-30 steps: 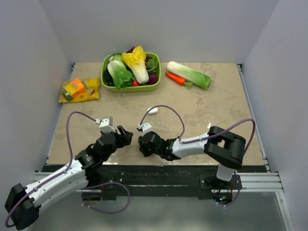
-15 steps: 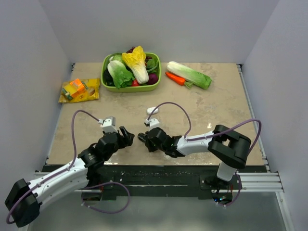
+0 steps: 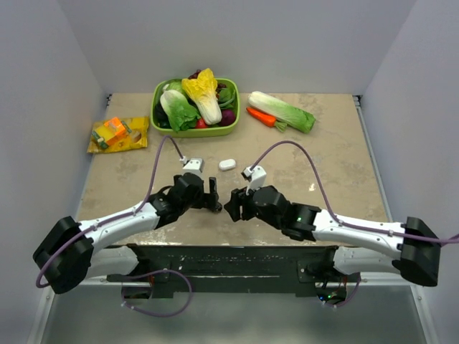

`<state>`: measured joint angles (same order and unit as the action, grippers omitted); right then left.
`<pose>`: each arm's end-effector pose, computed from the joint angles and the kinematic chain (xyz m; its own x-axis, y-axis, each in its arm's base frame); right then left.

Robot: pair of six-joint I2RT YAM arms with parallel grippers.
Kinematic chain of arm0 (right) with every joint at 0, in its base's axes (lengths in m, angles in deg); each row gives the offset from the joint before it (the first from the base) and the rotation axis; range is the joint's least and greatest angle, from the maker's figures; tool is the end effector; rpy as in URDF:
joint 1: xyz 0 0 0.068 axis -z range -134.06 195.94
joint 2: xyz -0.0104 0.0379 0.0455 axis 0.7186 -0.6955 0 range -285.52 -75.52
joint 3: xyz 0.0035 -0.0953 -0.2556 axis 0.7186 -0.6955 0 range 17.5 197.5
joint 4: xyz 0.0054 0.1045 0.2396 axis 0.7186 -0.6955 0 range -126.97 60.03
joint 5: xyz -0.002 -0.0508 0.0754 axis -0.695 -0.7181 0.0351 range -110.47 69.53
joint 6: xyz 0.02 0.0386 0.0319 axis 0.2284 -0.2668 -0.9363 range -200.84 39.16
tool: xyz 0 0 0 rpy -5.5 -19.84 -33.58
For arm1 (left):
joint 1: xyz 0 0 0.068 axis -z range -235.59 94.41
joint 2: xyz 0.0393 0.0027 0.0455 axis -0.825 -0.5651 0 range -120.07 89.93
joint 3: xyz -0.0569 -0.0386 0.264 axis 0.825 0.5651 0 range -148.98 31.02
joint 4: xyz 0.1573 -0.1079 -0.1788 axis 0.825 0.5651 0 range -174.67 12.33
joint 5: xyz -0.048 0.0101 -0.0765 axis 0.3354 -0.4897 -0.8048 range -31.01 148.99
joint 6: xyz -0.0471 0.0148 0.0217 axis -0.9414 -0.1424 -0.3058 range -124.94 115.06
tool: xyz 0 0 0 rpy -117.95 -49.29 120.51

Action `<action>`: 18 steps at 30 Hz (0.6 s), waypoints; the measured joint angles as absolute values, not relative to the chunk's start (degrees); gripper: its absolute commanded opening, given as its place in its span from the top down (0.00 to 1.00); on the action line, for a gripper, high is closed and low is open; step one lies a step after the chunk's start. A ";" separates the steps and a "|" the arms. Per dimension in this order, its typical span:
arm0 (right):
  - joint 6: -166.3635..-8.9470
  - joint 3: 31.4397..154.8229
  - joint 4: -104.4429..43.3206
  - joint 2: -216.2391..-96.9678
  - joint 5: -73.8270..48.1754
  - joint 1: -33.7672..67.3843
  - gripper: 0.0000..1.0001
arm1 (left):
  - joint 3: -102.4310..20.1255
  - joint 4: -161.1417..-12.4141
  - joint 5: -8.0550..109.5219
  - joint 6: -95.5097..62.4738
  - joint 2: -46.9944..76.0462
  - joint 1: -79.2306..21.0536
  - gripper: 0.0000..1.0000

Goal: Insert the wireless bluetooth earbuds into the charging case
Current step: Pick up the charging case at the center of the board.

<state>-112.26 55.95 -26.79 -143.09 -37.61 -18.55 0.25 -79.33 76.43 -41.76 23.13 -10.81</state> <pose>0.1214 0.2298 0.2435 -0.5508 0.0023 -0.8346 -0.5402 0.7612 0.3587 0.1711 -0.1546 0.1893 -0.6828 -0.1280 -0.7193 0.1291 0.9479 -0.2912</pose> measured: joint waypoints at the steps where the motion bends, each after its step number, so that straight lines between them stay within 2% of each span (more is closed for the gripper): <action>1: -112.06 55.95 -28.27 -141.37 -38.01 -18.55 0.37 | -0.67 -79.35 75.68 -41.08 22.27 -10.81 0.00; 6: -110.47 55.95 -36.07 -131.66 -39.06 -18.55 0.37 | -4.32 -77.78 71.46 -35.07 20.81 -10.81 0.00; 12: -108.50 55.95 -41.89 -122.59 -36.50 -18.55 0.37 | -14.54 -72.77 66.55 -25.63 13.64 -10.81 0.00; 18: -106.71 55.95 -46.35 -118.77 -35.27 -18.55 0.37 | -16.47 -68.90 63.79 -19.16 10.23 -10.55 0.00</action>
<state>-106.71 55.95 -46.35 -118.77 -35.27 -18.55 -16.47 -68.90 63.79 -19.16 10.23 -10.55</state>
